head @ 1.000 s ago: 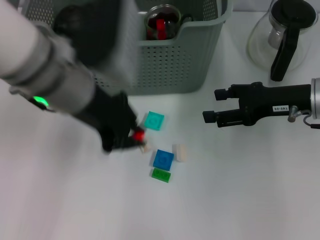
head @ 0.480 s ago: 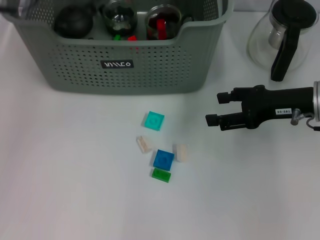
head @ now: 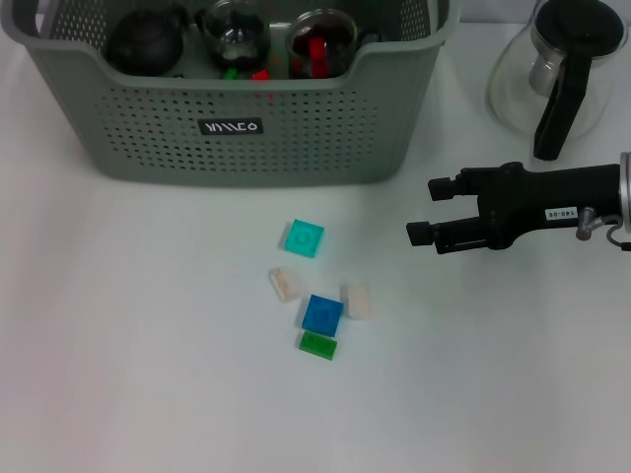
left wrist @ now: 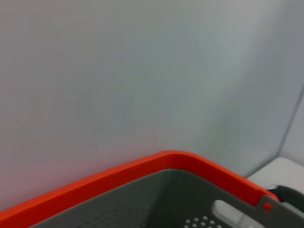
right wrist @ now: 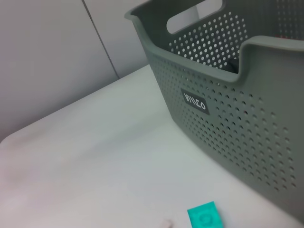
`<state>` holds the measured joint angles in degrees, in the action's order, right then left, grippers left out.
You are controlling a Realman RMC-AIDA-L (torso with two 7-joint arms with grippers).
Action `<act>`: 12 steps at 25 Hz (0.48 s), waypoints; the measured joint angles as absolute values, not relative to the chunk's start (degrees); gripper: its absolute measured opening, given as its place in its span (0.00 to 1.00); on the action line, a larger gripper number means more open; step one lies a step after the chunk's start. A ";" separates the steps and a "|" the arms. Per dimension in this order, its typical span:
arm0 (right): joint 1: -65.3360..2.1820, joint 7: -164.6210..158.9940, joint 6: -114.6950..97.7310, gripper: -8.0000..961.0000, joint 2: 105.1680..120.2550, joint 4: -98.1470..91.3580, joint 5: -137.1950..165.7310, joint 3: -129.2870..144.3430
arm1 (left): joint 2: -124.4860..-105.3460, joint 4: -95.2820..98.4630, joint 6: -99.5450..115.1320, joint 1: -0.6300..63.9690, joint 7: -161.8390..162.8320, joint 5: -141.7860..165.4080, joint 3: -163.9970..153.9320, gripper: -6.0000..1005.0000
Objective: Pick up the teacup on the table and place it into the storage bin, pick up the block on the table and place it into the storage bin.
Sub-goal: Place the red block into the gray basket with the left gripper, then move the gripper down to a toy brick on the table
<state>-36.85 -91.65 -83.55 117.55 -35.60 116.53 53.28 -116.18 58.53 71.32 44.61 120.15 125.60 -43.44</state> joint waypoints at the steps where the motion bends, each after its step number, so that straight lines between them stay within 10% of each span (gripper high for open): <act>1: -36.88 -91.61 -83.78 0.92 117.51 -35.60 116.54 53.28 | -116.19 58.89 71.06 44.52 120.79 125.90 -43.59 0.37; 12: -36.56 -91.33 -87.88 0.92 116.64 -35.60 117.01 53.26 | -118.82 72.84 103.12 37.16 113.79 117.01 -42.99 0.64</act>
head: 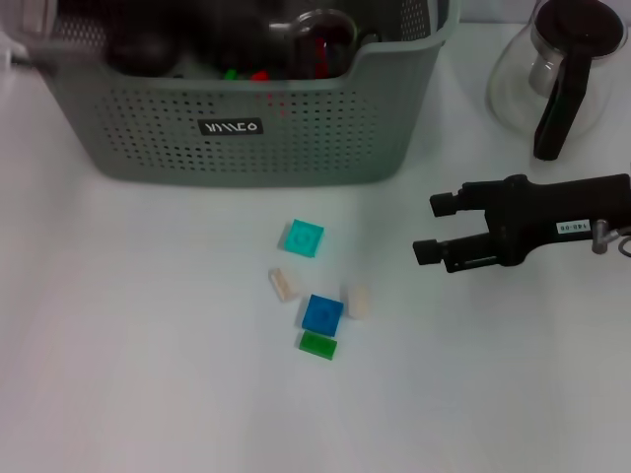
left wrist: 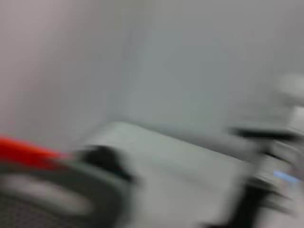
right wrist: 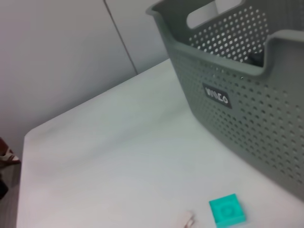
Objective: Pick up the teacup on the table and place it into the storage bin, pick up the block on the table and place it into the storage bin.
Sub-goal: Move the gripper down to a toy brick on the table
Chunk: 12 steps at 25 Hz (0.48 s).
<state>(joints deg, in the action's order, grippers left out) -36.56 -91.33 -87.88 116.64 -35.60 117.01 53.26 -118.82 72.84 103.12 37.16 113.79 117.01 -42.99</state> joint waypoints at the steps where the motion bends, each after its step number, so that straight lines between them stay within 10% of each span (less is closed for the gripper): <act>1: -36.47 -91.22 -88.15 0.92 116.56 -35.60 117.14 53.25 | -119.65 72.99 107.52 36.40 109.84 116.36 -43.01 0.68; 12: -36.77 -91.61 -88.56 0.92 117.01 -35.60 120.12 53.23 | -123.89 72.47 110.84 30.25 98.28 117.56 -56.95 0.95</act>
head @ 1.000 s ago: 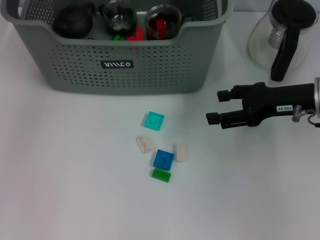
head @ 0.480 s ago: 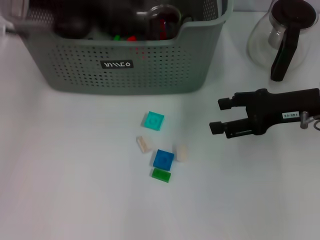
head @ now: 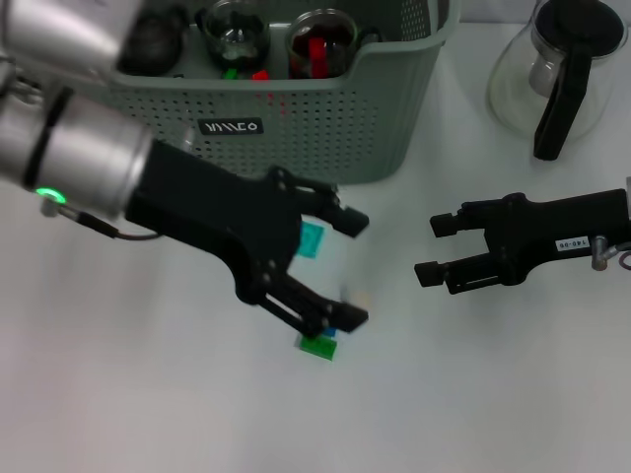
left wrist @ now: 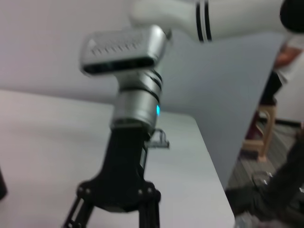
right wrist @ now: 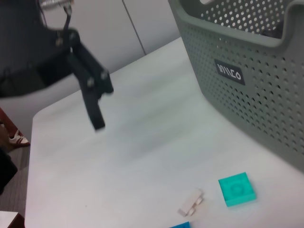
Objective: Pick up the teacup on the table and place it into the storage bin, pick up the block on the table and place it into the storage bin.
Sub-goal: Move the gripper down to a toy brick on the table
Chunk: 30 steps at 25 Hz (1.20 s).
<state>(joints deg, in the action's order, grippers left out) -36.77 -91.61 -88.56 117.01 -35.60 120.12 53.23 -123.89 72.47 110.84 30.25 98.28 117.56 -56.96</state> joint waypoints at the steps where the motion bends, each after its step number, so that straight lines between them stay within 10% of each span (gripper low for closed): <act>1: -36.77 -91.61 -88.46 0.92 117.06 -35.60 120.17 53.15 | -123.90 72.34 109.88 30.26 98.25 117.93 -58.47 0.95; 30: -34.78 -92.70 -88.00 0.92 113.42 -35.88 120.38 50.45 | -124.45 73.30 80.15 35.19 121.36 139.53 -97.91 0.95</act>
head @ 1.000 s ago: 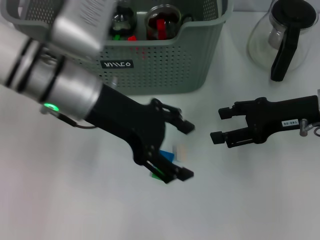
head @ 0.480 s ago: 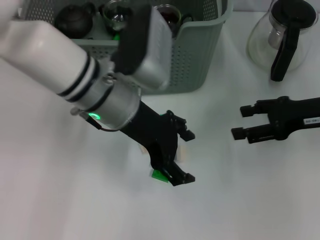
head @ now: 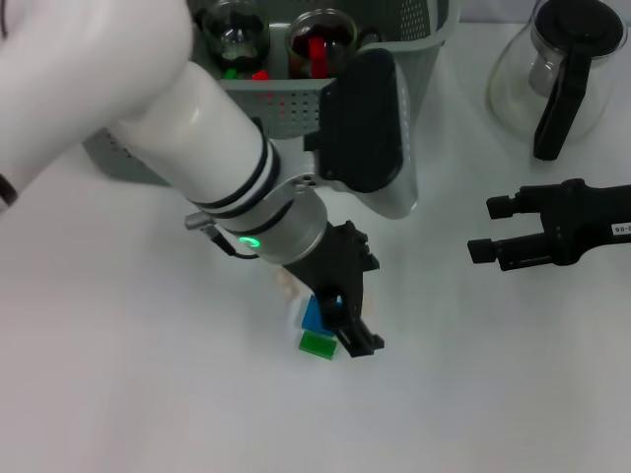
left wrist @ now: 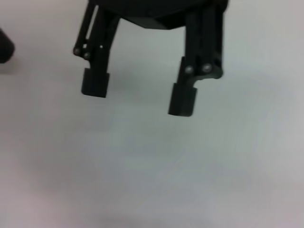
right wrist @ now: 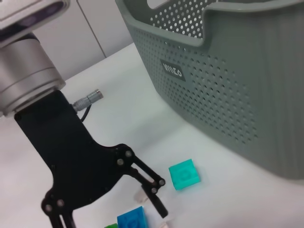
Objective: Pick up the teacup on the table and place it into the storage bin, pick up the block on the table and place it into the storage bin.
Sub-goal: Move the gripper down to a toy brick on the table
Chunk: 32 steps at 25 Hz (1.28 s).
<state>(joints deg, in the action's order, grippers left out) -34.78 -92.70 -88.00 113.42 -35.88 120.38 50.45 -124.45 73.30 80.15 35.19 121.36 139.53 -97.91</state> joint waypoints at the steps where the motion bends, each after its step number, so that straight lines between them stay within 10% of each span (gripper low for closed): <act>1: -34.83 -92.68 -87.95 0.92 113.41 -35.89 120.39 50.45 | -124.45 73.30 79.20 35.29 122.12 140.00 -98.65 0.95; 27: -34.04 -92.35 -86.68 0.92 113.68 -35.51 120.50 50.54 | -124.73 69.26 71.03 36.65 128.01 147.76 -109.59 0.93; 32: -34.01 -92.29 -86.68 0.92 113.76 -35.51 120.49 50.49 | -124.72 69.27 71.28 36.75 128.05 147.75 -109.69 0.72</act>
